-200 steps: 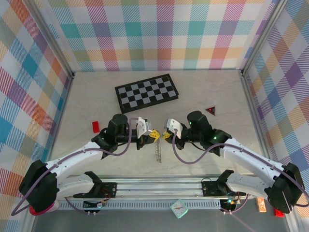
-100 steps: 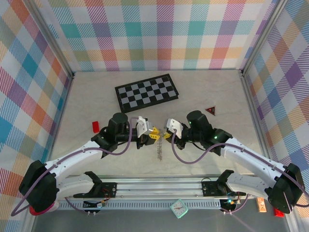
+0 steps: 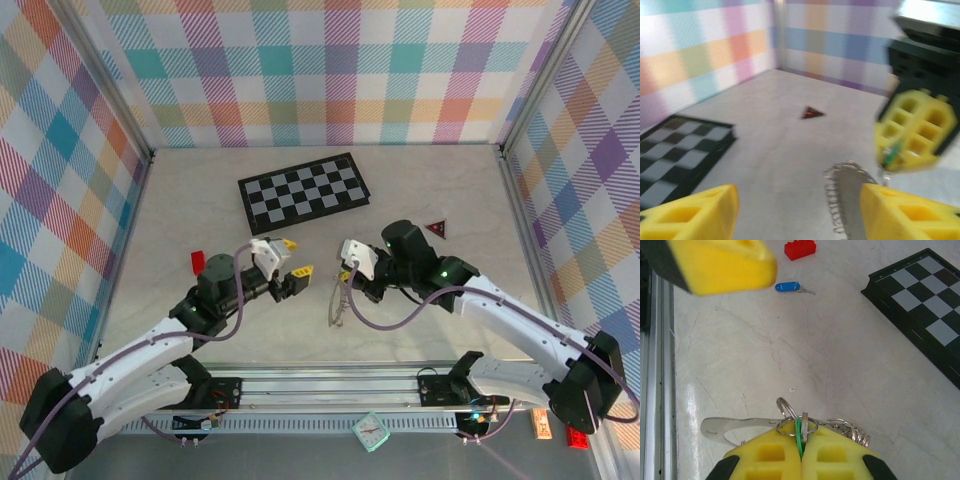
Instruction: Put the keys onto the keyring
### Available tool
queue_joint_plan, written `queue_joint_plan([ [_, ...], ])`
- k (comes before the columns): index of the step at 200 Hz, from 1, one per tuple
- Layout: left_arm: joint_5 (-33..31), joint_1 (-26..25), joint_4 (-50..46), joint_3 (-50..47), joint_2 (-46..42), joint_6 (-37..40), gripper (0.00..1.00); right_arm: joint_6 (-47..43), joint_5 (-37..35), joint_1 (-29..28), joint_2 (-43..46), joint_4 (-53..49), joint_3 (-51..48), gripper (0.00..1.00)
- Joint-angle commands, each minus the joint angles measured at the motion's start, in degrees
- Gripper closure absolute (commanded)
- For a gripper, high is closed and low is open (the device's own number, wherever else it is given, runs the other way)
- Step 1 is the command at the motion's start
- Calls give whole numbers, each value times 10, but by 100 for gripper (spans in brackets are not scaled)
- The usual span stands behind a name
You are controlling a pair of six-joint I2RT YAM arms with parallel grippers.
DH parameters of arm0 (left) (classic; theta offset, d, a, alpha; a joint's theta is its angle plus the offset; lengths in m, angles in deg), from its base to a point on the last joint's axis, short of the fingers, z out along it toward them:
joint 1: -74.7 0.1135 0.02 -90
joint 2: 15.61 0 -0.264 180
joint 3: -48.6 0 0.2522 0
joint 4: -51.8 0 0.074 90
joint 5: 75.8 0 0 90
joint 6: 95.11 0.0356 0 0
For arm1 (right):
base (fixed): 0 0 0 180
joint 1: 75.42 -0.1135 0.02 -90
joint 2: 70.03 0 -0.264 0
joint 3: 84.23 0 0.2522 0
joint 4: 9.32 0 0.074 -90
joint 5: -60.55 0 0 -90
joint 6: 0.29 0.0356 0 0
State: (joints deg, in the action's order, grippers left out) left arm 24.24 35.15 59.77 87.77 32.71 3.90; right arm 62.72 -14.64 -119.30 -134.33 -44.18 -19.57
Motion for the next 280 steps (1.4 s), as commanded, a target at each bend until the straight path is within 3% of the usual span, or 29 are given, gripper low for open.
queue_joint_plan([
  [1,-190,8,-15,-1,-44,-52,30,-14,31,-10,-34,19,44,100],
  [34,-306,23,-92,8,-95,-83,23,-6,63,-39,-120,80,107,100],
  [59,-392,40,-148,25,-119,-125,17,52,122,-41,-184,204,130,100],
  [100,-424,51,-175,45,-108,-153,15,82,128,-30,-242,236,114,100],
  [181,-416,56,-160,46,-69,-154,12,-55,-23,-25,-202,25,17,100],
  [238,-418,57,-150,46,-53,-150,12,-63,-114,-27,-221,-152,37,100],
  [280,-418,58,-146,49,-45,-152,12,-64,-180,-31,-247,-187,45,100],
])
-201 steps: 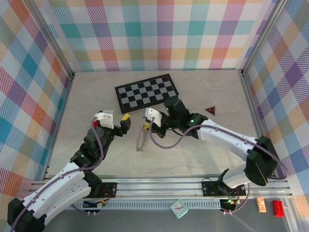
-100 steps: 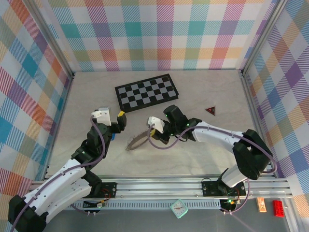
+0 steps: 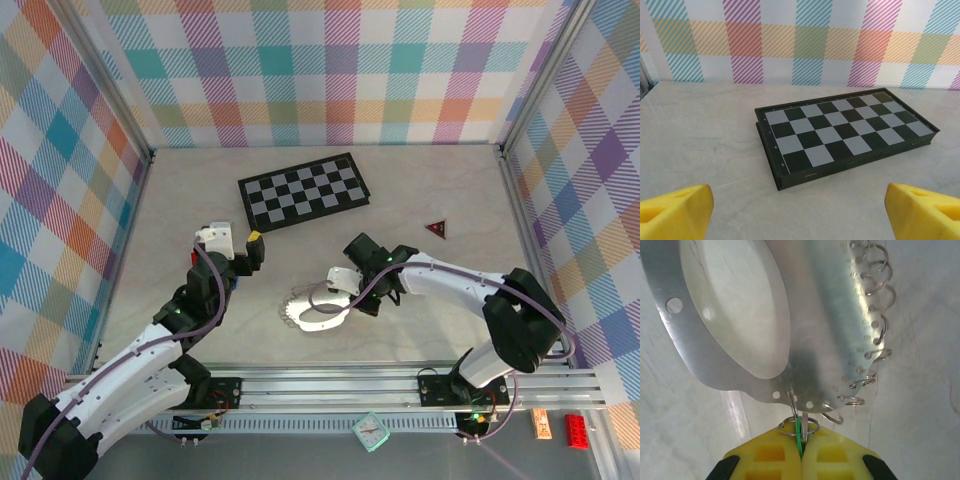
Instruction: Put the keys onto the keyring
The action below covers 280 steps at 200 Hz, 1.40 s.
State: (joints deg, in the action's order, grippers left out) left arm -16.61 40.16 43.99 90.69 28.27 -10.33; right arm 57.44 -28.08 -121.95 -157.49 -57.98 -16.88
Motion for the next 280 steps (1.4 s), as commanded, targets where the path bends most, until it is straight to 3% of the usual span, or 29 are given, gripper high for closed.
queue_joint_plan([
  [1,-9,7,11,20,0,-9,12,-12,-46,-5,-16,-49,18,100],
  [80,-13,8,10,22,4,1,12,-10,-112,-15,-76,-125,23,97],
  [125,-9,9,9,28,4,14,12,2,-66,-15,-55,-116,22,66],
  [158,1,9,10,29,5,24,12,34,10,12,26,-60,14,59],
  [189,22,9,5,35,11,37,11,169,68,57,128,77,-25,57],
  [217,59,9,0,42,21,51,11,362,4,63,178,154,-70,49],
  [230,78,9,-2,45,28,55,11,477,-47,63,183,147,-77,49],
  [247,103,9,-5,50,40,58,11,649,-122,63,179,66,-59,51],
  [264,129,9,-6,56,55,57,11,758,-121,63,185,26,-60,55],
  [280,148,9,-3,57,72,51,11,847,-93,63,201,50,-97,54],
])
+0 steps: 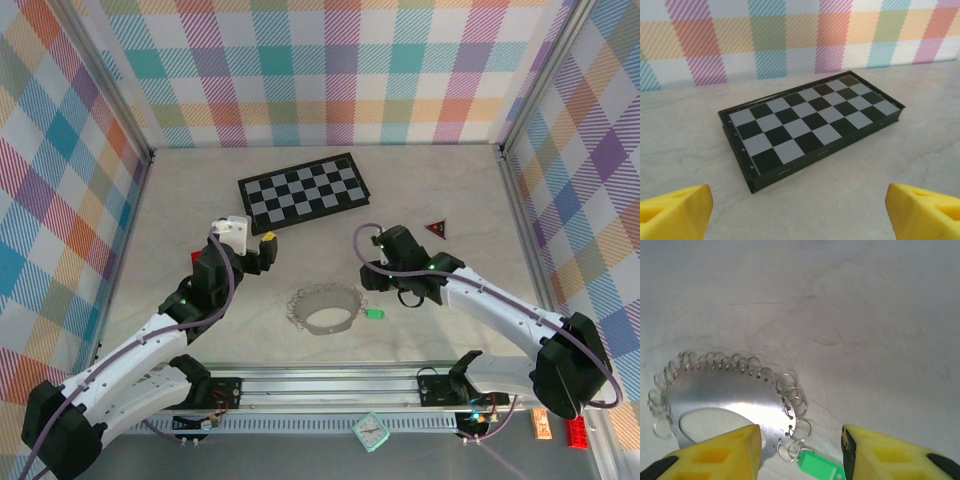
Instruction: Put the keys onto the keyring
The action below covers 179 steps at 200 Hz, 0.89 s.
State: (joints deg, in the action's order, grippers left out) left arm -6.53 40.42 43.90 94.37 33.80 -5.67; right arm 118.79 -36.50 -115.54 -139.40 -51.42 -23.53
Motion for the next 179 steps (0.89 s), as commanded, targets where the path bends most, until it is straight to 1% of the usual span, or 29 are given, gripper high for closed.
queue_joint_plan([
  [1,48,6,-2,21,18,4,11,239,-6,0,22,-13,-33,54],
  [21,60,6,2,18,33,-9,11,320,23,-1,36,33,-83,55],
  [43,73,7,1,18,40,-21,11,356,39,0,36,66,-112,55],
  [69,102,7,-25,30,45,-36,11,377,44,0,26,80,-121,54],
  [90,121,7,-20,24,49,-56,12,395,46,2,17,87,-122,54],
  [118,109,7,-11,17,54,-58,11,421,51,4,9,85,-127,54],
  [179,109,7,-1,17,53,-59,11,450,53,10,11,93,-141,58],
])
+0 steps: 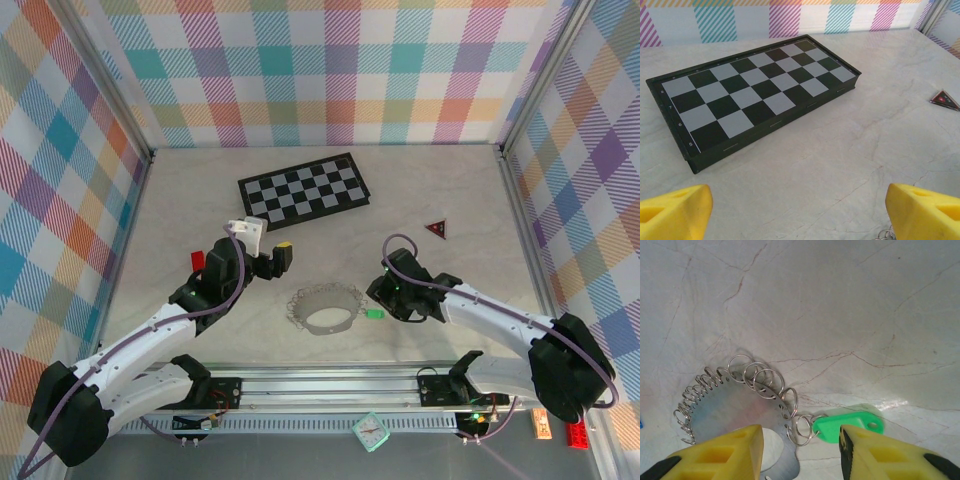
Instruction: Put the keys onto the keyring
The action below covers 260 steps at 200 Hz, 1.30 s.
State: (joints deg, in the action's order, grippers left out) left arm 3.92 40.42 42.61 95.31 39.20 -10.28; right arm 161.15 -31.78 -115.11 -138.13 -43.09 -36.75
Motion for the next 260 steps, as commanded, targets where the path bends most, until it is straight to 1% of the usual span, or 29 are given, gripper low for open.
queue_joint_plan([
  [1,4,7,12,7,-1,-13,11,27,6,6,-1,10,-8,58],
  [53,0,7,12,1,-5,-15,11,36,21,13,-15,39,-17,65],
  [98,0,7,10,3,-6,-13,11,40,53,16,-56,91,-16,70],
  [166,-2,7,4,8,-9,-7,11,60,82,16,-110,133,-14,72],
  [260,-5,7,6,9,-14,-3,11,72,86,17,-132,137,-14,84],
])
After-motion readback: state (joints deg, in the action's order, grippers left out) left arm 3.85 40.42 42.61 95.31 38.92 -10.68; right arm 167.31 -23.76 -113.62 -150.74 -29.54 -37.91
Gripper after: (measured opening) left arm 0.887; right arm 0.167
